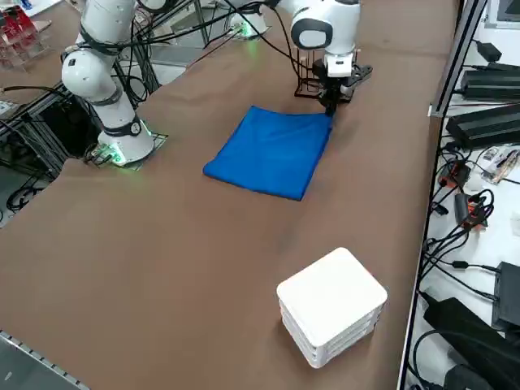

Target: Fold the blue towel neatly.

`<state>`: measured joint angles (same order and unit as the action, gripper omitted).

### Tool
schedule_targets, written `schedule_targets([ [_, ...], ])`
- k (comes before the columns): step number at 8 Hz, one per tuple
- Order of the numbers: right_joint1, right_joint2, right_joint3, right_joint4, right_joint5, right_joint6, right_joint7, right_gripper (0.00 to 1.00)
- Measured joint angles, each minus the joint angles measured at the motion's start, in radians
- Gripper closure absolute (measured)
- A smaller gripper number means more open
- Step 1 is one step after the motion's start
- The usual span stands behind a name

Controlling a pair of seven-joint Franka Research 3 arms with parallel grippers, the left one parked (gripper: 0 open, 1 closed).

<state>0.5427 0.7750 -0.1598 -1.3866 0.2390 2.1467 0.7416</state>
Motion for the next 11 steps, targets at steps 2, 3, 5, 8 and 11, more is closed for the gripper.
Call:
schedule_targets([
  [2,0.009,0.017,0.003,0.006,0.000,0.056,0.000,0.98],
  [3,0.013,0.027,0.013,0.013,0.000,0.077,0.004,0.98],
  [5,0.023,0.036,0.021,0.018,0.000,0.087,0.010,0.98],
  [8,0.021,0.045,0.019,0.020,0.000,0.087,0.010,0.80],
  [11,0.017,0.045,0.014,0.031,-0.001,0.076,0.010,0.26],
])
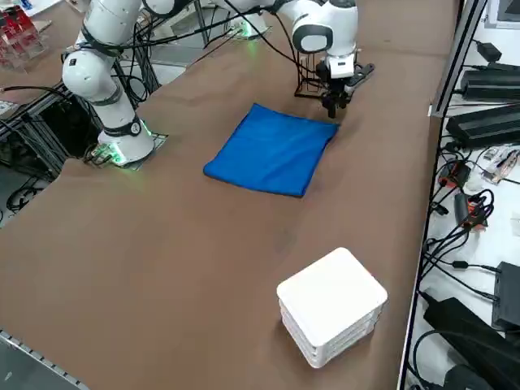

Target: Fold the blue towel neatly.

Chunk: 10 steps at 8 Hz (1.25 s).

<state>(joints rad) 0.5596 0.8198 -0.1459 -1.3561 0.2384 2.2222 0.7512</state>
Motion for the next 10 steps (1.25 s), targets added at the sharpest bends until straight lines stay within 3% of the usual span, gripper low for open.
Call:
schedule_targets([
  [1,0.001,-0.001,-0.002,0.014,-0.009,-0.003,0.000,0.07],
  [2,0.002,-0.005,-0.005,0.040,-0.033,-0.027,0.000,0.00],
  [5,-0.002,-0.123,-0.015,0.098,-0.160,-0.244,-0.031,0.00],
  [8,-0.051,-0.311,-0.024,0.100,-0.234,-0.464,-0.250,0.00],
  [10,-0.123,-0.385,-0.027,0.096,-0.267,-0.567,-0.412,0.00],
])
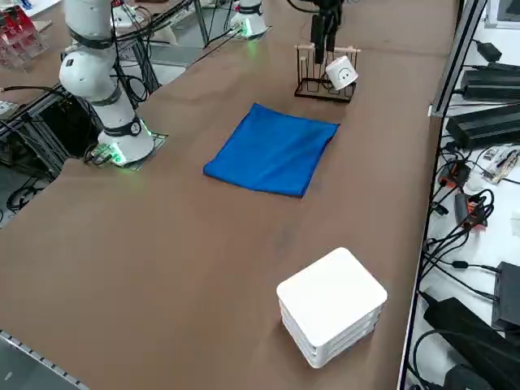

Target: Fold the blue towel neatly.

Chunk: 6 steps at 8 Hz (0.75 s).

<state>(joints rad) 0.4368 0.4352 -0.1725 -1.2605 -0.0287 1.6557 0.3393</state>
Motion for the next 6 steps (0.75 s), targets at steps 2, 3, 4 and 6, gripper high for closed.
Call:
schedule_targets([
  [2,-0.047,-0.056,-0.001,-0.010,-0.003,-0.061,-0.095,0.00],
  [3,-0.062,-0.087,-0.001,-0.024,-0.008,-0.089,-0.117,0.00],
  [4,-0.083,-0.121,0.001,-0.045,-0.010,-0.115,-0.137,0.00],
  [6,-0.157,-0.219,0.011,-0.129,-0.010,-0.132,-0.206,0.00],
])
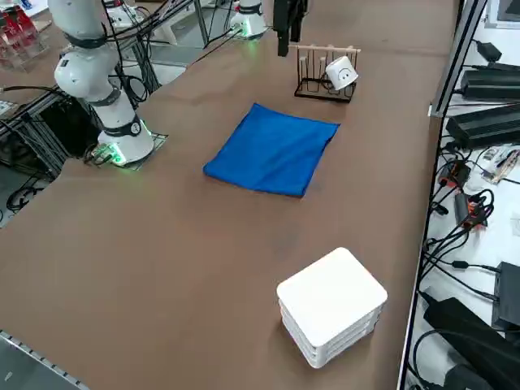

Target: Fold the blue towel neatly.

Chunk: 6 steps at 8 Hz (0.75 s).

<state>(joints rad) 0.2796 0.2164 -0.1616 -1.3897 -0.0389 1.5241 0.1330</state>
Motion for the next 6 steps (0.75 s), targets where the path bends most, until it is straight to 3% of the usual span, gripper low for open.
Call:
schedule_targets([
  [1,-0.047,-0.051,0.018,-0.038,0.000,-0.005,-0.020,0.00],
  [4,-0.191,-0.172,0.140,-0.111,0.003,-0.072,-0.029,0.00],
  [6,-0.222,-0.256,0.152,-0.197,0.046,-0.059,-0.029,0.00],
])
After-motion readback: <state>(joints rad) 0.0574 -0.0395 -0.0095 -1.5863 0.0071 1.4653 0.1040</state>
